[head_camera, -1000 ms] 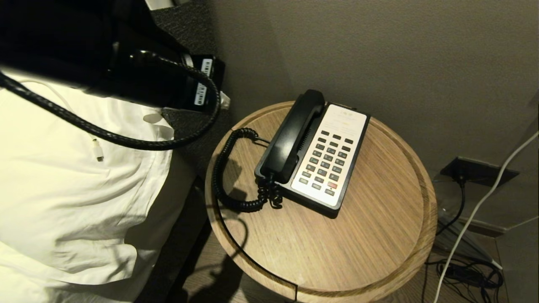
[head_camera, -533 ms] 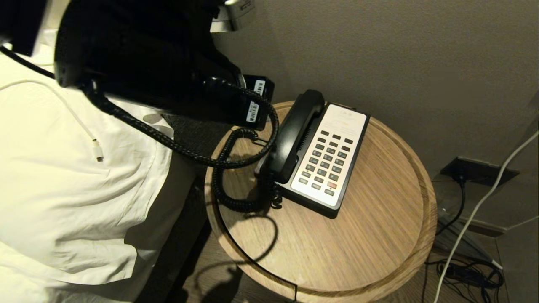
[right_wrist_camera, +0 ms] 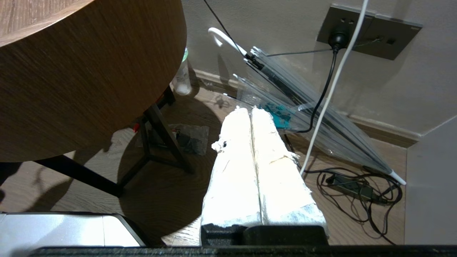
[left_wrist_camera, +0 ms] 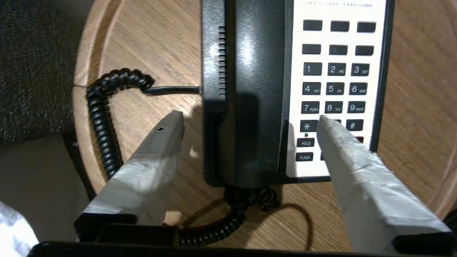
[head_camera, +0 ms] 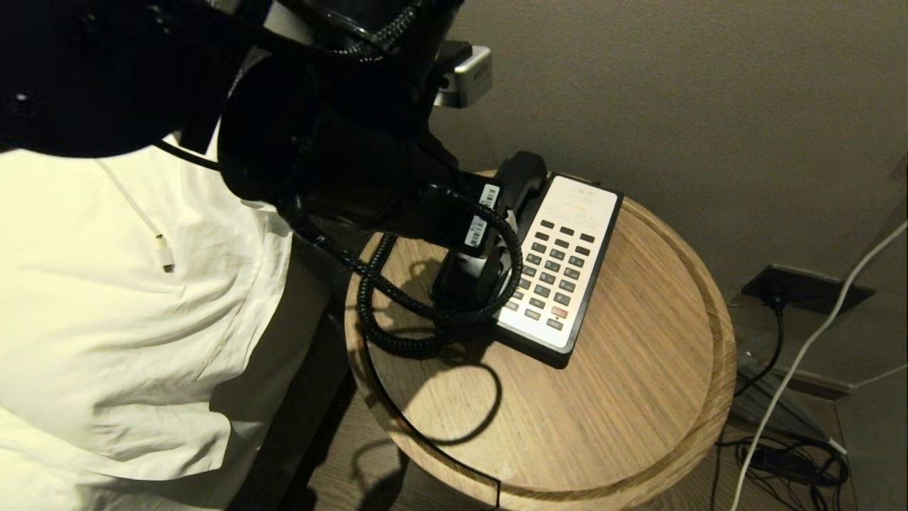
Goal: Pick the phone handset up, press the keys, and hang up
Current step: Pick up the desk phone handset
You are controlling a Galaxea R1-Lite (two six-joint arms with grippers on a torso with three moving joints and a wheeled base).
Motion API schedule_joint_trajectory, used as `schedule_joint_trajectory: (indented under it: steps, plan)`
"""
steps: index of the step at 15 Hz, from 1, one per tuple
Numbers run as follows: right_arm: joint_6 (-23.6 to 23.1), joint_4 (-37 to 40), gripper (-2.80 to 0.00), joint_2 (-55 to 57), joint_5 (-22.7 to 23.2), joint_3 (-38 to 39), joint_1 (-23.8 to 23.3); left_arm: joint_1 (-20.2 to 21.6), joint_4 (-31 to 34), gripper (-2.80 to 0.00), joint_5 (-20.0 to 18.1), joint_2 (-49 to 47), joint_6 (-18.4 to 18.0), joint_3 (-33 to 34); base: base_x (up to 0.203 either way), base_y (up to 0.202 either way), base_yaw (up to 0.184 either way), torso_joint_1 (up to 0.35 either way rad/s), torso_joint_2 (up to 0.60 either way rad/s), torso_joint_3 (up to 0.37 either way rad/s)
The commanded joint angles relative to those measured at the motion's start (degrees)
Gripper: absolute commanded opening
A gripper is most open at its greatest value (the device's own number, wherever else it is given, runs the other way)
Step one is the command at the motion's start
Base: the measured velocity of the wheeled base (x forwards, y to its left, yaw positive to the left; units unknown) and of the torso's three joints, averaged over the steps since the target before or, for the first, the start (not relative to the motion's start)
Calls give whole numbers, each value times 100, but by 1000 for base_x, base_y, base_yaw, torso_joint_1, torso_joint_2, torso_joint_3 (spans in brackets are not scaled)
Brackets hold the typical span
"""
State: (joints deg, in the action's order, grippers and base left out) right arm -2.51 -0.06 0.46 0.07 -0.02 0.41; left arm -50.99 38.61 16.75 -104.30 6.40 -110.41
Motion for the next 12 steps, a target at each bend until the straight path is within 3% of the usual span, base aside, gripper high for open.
schedule_joint_trajectory:
  steps: [1,7,12]
  plan:
    - [-4,-3,-280,-2,1,-6,2,-81,-17,0,13,-152,-61,2,0,0,0,0,0,0]
    - [-4,-3,-280,-2,1,-6,2,-119,-153,0,21,-249,-445,52,0,0,0,0,0,0]
    - [-4,-3,-280,-2,10,2,2,139,-135,0,30,-214,-604,81,0,0,0,0,0,0]
